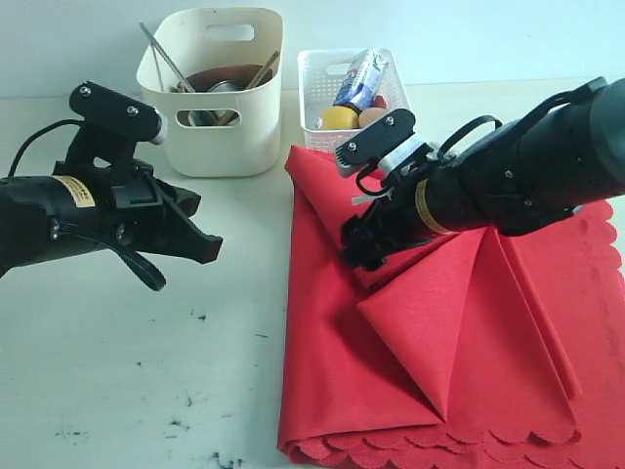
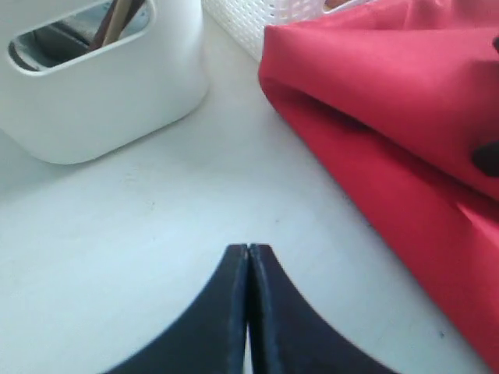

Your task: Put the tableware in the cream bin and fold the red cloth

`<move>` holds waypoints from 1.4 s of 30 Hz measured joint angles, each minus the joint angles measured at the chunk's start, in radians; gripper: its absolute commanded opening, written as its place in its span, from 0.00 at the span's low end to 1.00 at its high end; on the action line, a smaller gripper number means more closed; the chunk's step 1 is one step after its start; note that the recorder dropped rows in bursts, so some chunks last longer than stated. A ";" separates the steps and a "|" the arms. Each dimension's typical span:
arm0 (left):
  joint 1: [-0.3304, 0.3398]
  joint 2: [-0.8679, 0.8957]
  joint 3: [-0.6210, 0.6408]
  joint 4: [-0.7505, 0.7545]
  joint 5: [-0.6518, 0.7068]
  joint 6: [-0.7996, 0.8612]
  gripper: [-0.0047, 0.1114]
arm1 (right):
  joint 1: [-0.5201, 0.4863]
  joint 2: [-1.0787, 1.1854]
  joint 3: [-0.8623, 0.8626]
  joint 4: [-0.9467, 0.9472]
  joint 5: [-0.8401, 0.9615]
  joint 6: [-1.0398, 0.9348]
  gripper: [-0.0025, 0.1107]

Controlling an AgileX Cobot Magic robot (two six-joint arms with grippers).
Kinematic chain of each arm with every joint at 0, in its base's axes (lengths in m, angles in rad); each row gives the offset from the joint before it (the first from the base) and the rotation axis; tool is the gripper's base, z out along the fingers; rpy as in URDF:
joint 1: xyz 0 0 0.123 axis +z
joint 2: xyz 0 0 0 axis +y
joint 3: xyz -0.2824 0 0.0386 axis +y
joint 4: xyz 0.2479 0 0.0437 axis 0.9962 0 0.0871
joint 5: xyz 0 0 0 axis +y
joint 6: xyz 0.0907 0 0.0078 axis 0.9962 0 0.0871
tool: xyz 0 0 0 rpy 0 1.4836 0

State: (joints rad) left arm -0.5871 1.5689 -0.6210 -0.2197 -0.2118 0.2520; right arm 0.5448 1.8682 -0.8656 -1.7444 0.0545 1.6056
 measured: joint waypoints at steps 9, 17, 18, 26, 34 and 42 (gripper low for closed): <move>0.006 0.000 0.000 -0.007 -0.017 0.000 0.05 | 0.001 0.031 0.000 0.010 0.110 -0.008 0.02; 0.006 0.000 0.000 -0.008 -0.021 -0.002 0.05 | 0.001 -0.044 0.000 0.054 0.096 -0.012 0.02; 0.006 0.000 0.000 -0.008 -0.021 -0.002 0.05 | 0.001 -0.067 0.000 0.058 0.096 -0.012 0.02; 0.006 0.000 0.000 -0.008 -0.022 -0.002 0.05 | -0.056 -0.228 0.002 0.277 0.096 -0.218 0.02; 0.006 0.000 0.000 -0.008 -0.025 -0.002 0.05 | -0.146 -0.252 -0.003 0.961 0.255 -0.888 0.02; 0.006 0.000 0.000 -0.015 -0.025 -0.002 0.05 | -0.216 -0.262 -0.159 1.494 0.574 -1.386 0.02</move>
State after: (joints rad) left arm -0.5808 1.5689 -0.6210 -0.2346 -0.2366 0.2503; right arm 0.3289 1.6064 -1.0245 -0.2505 0.6289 0.2200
